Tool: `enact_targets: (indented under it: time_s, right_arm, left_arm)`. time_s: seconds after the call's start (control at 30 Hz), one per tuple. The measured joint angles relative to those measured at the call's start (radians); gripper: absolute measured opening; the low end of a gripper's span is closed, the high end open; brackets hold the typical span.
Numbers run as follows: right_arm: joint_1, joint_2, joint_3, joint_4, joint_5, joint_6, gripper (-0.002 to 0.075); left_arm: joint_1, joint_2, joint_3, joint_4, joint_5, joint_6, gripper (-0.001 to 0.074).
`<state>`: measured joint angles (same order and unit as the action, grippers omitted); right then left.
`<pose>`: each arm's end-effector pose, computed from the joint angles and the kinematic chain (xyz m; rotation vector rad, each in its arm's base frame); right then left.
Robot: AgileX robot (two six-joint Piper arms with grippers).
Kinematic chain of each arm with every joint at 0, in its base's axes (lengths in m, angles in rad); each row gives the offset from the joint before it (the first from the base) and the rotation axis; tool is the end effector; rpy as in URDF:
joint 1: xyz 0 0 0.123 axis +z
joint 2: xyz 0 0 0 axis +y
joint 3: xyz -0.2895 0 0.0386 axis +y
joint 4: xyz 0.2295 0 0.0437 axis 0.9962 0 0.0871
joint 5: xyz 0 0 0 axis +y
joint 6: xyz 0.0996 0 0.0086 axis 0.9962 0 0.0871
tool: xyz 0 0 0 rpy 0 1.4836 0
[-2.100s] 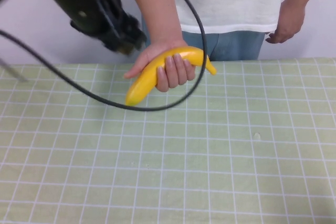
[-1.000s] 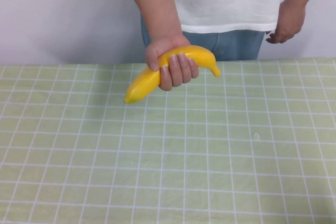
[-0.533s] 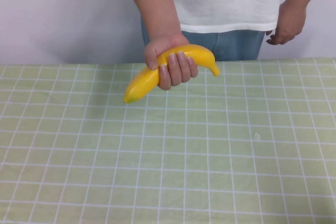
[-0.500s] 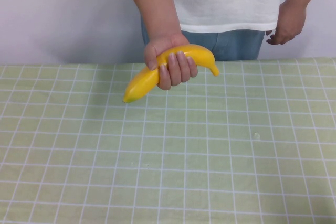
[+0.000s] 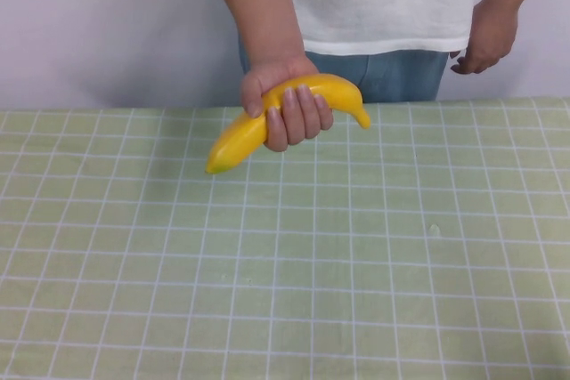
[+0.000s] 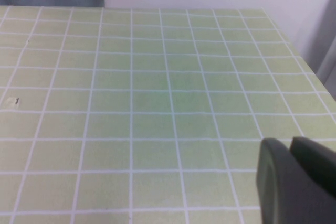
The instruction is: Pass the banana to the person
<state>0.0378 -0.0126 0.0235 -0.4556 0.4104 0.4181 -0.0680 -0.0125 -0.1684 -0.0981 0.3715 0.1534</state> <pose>0.0347 -0.0163 0.1703 0.0828 1.8628 -0.1414 0.0270 -0.0054 0.2320 0.1354 1.6671 -0.0343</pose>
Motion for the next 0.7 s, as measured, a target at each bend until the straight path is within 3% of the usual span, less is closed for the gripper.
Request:
enact_targets:
  time_s: [0.23,0.7]
  right_arm:
    - [0.0,0.0,0.0,0.0,0.0,0.0,-0.0007]
    - [0.0,0.0,0.0,0.0,0.0,0.0,-0.0007]
  left_arm:
    - [0.014,-0.002,0.182,0.054,0.034,-0.094,0.0001]
    - [-0.04,-0.002,0.186,0.098,0.008,-0.097,0.0001]
